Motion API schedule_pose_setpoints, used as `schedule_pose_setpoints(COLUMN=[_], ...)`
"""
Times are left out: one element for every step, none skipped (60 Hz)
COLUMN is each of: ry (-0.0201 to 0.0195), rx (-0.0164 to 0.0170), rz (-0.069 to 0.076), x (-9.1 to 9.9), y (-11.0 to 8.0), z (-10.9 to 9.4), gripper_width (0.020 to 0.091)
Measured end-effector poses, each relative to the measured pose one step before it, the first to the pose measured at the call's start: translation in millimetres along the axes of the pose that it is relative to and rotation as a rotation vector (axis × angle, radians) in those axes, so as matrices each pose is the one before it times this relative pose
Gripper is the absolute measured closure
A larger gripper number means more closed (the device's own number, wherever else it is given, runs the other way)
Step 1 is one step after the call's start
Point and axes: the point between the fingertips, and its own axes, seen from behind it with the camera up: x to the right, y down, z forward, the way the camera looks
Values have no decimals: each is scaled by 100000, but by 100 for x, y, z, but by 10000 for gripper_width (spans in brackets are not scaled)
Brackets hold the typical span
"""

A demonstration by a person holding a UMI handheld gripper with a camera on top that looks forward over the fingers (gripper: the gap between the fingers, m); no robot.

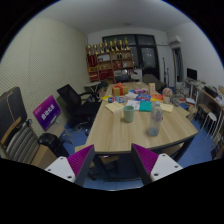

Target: Pour water

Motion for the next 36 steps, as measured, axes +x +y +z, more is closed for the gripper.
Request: schedule_pose_setpoints(ry=[2, 15, 530, 596, 642, 485, 365, 75, 956, 661, 250, 338, 391, 42, 252, 353, 300, 289, 286, 282, 163, 144, 471, 719, 1112, 1587, 1552, 1439, 1607, 1483, 1233, 1050, 1105, 784, 763, 643], rx=[-516, -495, -102, 74, 252, 348, 553, 245, 558, 287, 82, 72, 185, 355, 436, 489, 502, 534, 507, 525, 688, 978, 1298, 1611, 1652, 1445, 1018, 622, 319, 130, -13, -73, -40, 145, 269, 363], rz=[551, 153, 170, -12, -55, -141, -180, -351, 43, 105, 235, 254, 250, 297, 288, 268, 240, 177, 104, -27, -161, -300, -347, -330, -358, -455, -476, -407, -459, -436, -402, -389, -451, -365, -426, -426], x=[-803, 733, -670, 109, 97, -1, -406, 1484, -2849, -1143, 96, -259, -551, 255, -21, 88, 152, 195, 254, 293, 369, 425, 533, 702, 780, 577, 986, 1415, 969, 997, 914, 862, 482, 1222, 755, 732], y=[176, 9, 102, -13, -57, -61, 95, -642, 757, 378, 104, 26, -79, 11, -79, -64, -38, -38, -52, -22, -59, -90, -111, -156, -179, -132, -42, 96, 174, 226, 219, 171, 123, 159, 81, 122], z=[332, -432, 290, -100, -99, -130, -171, -387, 313, 138, -284, -41, 232, -209, 34, 59, 51, 71, 97, 162, 169, 182, 211, 257, 262, 518, 334, 185, 450, 518, 598, 635, 840, 629, 786, 833], gripper_width=[298, 298, 299, 300, 299, 298, 301, 300, 303, 303, 301, 302, 304, 302, 302, 304, 304, 308, 309, 312, 311, 314, 315, 318, 319, 319, 319, 318, 320, 320, 320, 319, 318, 318, 316, 315])
